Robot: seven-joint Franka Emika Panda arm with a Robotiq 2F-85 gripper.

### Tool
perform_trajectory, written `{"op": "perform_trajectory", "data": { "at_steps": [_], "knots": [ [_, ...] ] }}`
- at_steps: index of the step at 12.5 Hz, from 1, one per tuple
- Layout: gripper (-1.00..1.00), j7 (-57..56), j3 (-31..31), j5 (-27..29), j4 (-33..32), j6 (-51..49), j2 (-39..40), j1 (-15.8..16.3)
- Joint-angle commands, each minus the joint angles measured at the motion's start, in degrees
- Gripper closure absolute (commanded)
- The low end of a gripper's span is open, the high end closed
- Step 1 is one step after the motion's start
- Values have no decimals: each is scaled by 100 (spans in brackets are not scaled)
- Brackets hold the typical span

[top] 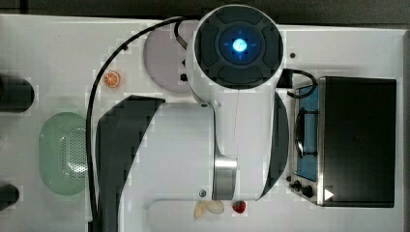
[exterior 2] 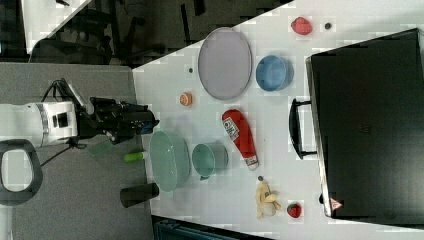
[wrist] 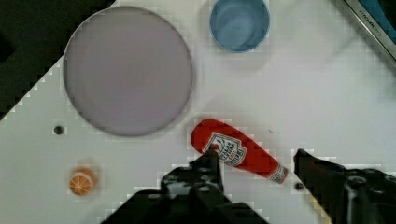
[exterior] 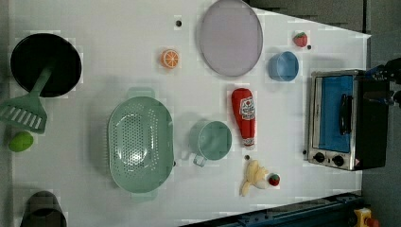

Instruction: Pick Ketchup from the table and place it in strainer.

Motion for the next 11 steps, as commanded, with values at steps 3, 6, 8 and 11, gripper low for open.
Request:
{"op": "perform_trajectory", "data": {
  "at_steps": [3,6,8,11],
  "knots": [
    [-100,61,380,70,-797,-565,-1103,-574],
    [-100,-429,504,70,-1199,-83,-941,-560],
    [-100,-1118,607,70,-1506,429,-786,-554],
    [-100,-2285,744,69,-1984,1153,-519,-551]
  ]
}}
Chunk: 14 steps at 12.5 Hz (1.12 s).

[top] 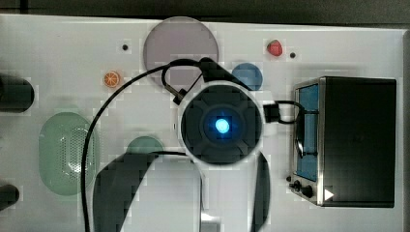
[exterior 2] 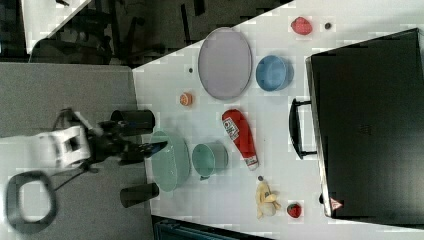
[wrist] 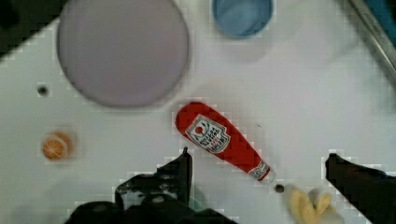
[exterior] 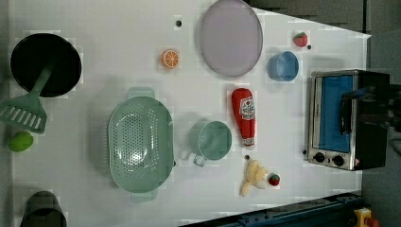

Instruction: Pick Ketchup from the table and place it in strainer.

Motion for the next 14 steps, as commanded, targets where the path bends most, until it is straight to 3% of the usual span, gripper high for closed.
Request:
{"op": "perform_trajectory", "data": {
  "at_steps": [1,8,14],
  "knots": [
    [-100,-1592,160,13,-594,475,440,-22],
    [-100,-4393,337,10,-1668,2706,1317,8],
    [-100,-4411,337,10,-1923,3822,2378,11]
  ]
}}
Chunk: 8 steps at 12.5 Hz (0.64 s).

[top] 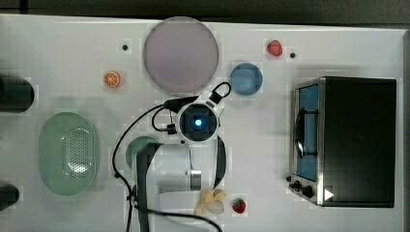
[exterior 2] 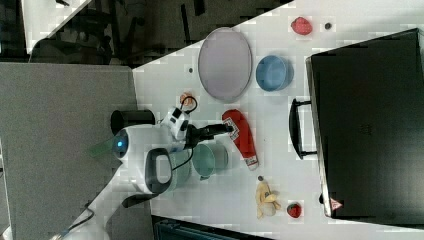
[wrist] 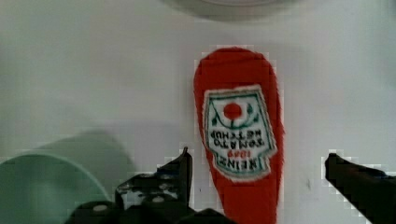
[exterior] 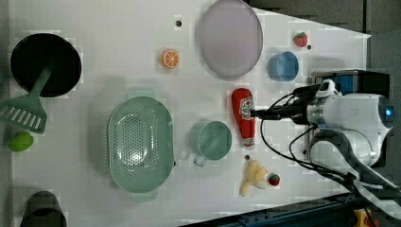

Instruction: Pick Ketchup from the table and place it in strainer.

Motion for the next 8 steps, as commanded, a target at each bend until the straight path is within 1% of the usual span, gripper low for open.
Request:
{"op": "perform_trajectory", "data": {
  "at_steps": [1,5,6,8],
  "knots": [
    [-100,-340,-3,-31,-66,247,357,-15],
    [-100,-337,-20,-31,-70,507,739,-16],
    [-93,-326,-16,-31,-69,569,789,-14],
    [-43,-325,-58,-31,-86,838,854,-14]
  ]
}}
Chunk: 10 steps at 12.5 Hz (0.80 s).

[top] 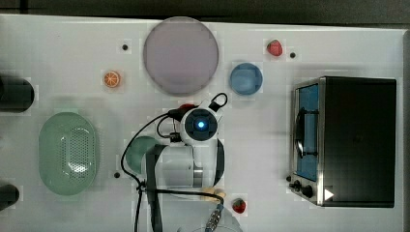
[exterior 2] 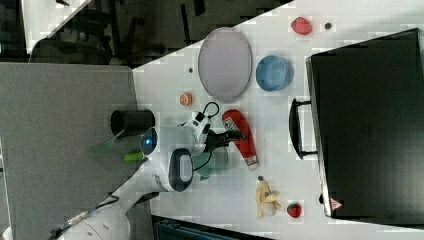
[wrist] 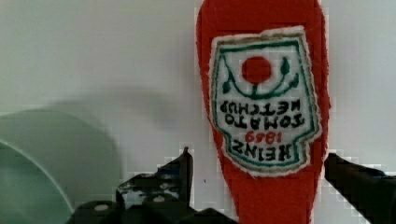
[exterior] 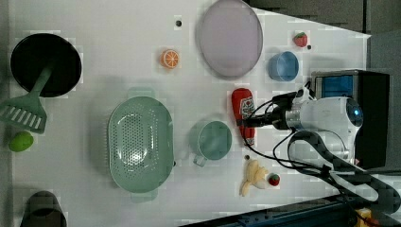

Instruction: Pick Ketchup from the table and place it in strainer.

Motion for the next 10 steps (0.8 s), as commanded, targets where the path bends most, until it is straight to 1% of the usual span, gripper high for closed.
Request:
{"op": "perform_trajectory", "data": {
  "at_steps": [1,2,4,6,8,10],
  "knots": [
    [-20,-220,-29,-5,-8,386,13,11],
    [-9,-219,-15,-5,-10,384,-14,13],
    [-9,-218,-20,-4,33,381,-174,10],
    [-9,-220,-53,-4,30,246,-578,7],
    [-9,-221,-53,-4,42,-243,-1153,6],
    [-9,-212,-15,2,131,-1073,-1738,21]
  ]
}}
